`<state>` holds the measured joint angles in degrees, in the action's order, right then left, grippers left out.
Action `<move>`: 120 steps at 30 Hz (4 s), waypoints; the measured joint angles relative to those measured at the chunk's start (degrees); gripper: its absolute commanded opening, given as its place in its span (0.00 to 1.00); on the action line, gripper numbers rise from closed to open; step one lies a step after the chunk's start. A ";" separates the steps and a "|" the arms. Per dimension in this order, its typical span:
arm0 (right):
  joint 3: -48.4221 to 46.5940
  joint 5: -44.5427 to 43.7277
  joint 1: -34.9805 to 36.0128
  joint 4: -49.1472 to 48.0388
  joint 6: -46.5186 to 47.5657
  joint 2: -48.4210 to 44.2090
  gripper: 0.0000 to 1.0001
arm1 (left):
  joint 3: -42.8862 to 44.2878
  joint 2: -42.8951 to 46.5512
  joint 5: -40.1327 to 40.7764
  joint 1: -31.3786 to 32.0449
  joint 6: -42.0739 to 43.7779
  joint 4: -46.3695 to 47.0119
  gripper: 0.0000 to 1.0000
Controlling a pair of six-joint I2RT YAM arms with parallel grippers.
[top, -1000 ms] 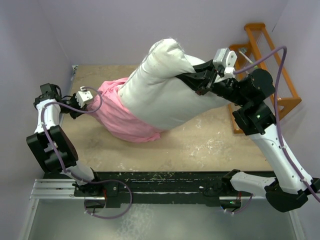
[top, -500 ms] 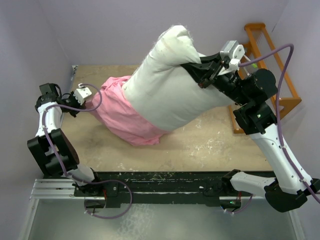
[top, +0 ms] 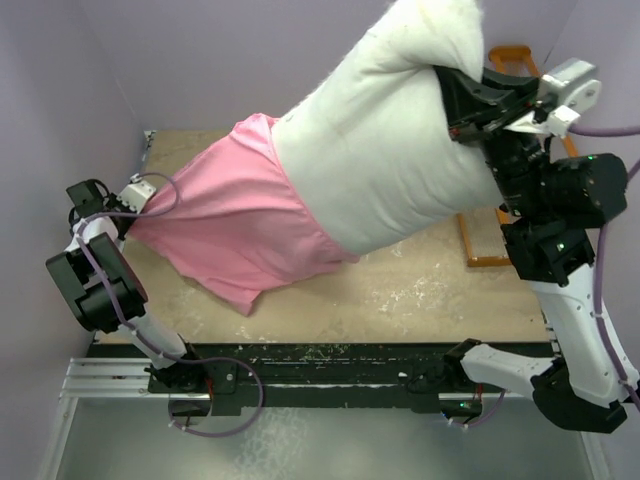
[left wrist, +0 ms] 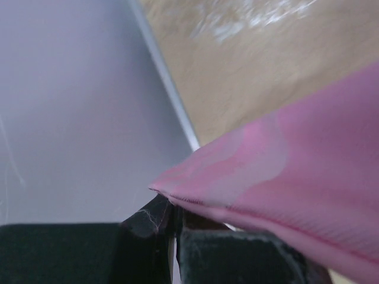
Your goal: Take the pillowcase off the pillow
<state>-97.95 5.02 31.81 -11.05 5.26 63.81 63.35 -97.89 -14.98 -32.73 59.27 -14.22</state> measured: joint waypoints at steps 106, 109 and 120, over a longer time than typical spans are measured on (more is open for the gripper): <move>45.57 -27.58 -9.70 4.74 -39.60 2.19 1.00 | 1.73 20.06 -27.65 -1.66 -32.74 -19.26 0.99; 47.01 -28.17 -9.16 7.76 -38.32 0.92 1.00 | -2.56 21.44 -29.51 -1.42 -32.74 -17.00 0.99; 60.26 -49.57 -8.83 12.68 -32.98 -17.70 1.00 | -19.21 30.75 -27.61 6.60 -36.46 -6.21 0.99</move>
<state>-37.69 -44.56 22.98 1.63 -27.73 46.11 44.14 -67.13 -42.59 -26.13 22.81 -20.43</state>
